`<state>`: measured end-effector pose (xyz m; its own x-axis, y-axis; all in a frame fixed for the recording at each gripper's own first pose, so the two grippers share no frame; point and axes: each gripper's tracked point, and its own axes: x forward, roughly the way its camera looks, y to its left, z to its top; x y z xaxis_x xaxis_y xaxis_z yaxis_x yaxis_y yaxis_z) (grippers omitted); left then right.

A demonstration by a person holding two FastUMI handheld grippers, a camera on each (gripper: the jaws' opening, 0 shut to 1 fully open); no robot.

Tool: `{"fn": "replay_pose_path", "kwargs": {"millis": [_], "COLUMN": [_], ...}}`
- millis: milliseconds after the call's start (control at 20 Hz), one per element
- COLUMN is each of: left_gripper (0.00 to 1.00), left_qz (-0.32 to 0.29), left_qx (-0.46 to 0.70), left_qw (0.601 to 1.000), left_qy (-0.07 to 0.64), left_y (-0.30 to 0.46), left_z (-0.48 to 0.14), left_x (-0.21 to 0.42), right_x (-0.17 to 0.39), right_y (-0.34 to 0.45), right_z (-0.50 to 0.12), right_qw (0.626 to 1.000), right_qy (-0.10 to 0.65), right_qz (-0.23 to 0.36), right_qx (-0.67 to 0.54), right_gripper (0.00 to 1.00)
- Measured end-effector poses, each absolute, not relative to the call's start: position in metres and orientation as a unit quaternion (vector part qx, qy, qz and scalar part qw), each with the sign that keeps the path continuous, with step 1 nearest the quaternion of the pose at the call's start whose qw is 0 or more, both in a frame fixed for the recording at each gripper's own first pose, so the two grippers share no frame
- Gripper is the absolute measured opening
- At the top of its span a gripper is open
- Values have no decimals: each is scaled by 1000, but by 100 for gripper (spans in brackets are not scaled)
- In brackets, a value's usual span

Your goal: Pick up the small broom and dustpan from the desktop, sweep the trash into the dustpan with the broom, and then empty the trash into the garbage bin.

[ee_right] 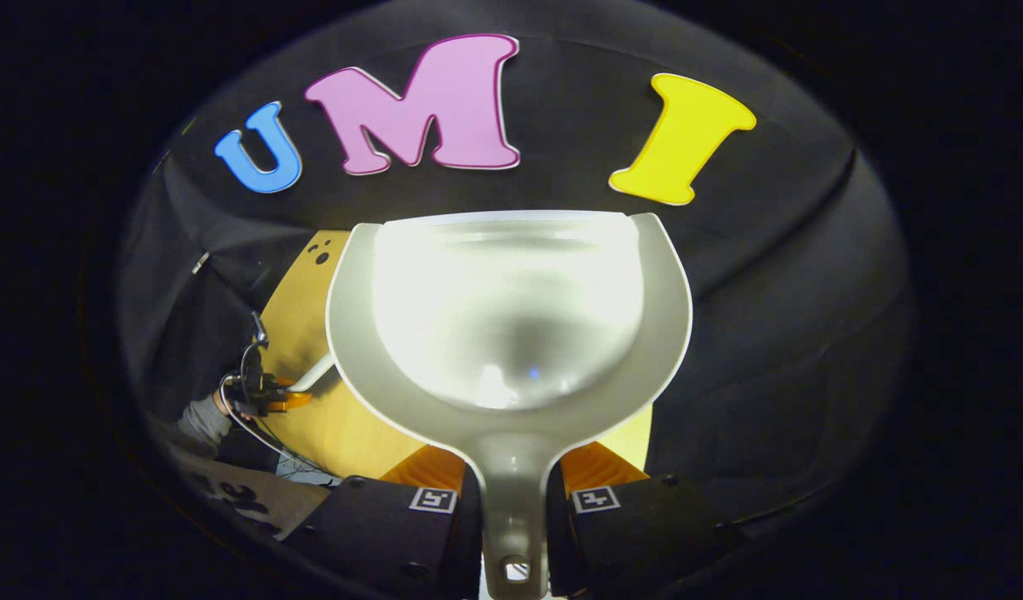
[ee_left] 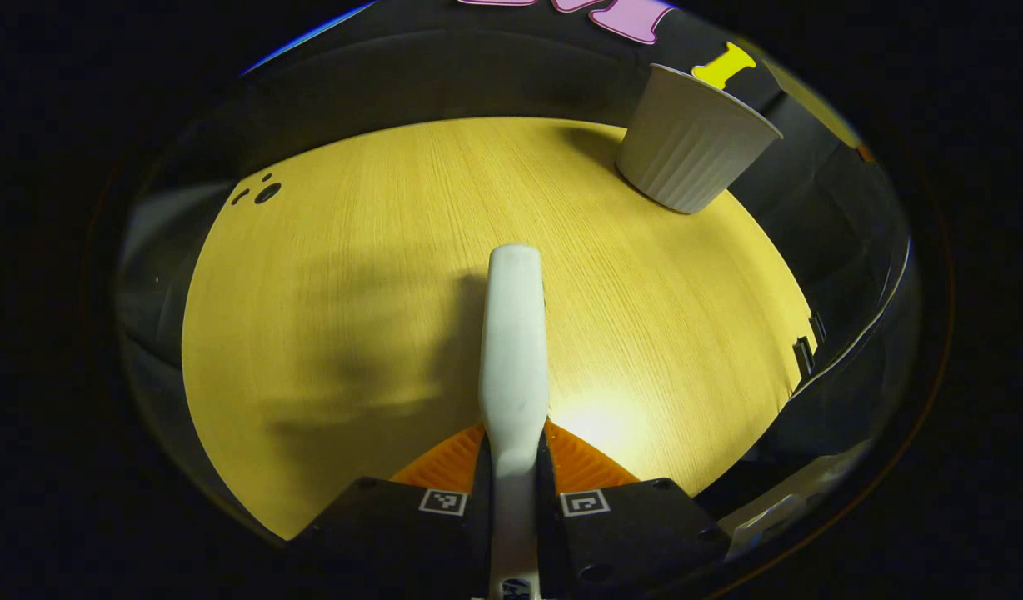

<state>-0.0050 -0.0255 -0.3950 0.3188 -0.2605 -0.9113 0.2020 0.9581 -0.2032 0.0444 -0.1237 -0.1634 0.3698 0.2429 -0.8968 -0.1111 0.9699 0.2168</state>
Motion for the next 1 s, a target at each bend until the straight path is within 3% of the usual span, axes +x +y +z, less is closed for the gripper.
{"fn": "replay_pose_path", "kwargs": {"millis": [300, 500, 1000], "left_gripper": [27, 27, 27], "left_qz": [-130, -119, -94], "left_qx": [-27, -24, 8], "left_qw": [815, 818, 824], "left_qy": [564, 563, 558], "left_y": [-18, -12, 5], "left_z": [-392, -393, -407], "left_x": [-10, -13, -14], "right_x": [-47, -88, -110], "right_y": [-44, -5, 87], "right_z": [-220, -283, -396], "right_qw": [794, 773, 764], "right_qy": [584, 615, 631], "right_qz": [155, 151, 134], "right_qx": [64, 30, 24], "right_gripper": [35, 38, 35]}}
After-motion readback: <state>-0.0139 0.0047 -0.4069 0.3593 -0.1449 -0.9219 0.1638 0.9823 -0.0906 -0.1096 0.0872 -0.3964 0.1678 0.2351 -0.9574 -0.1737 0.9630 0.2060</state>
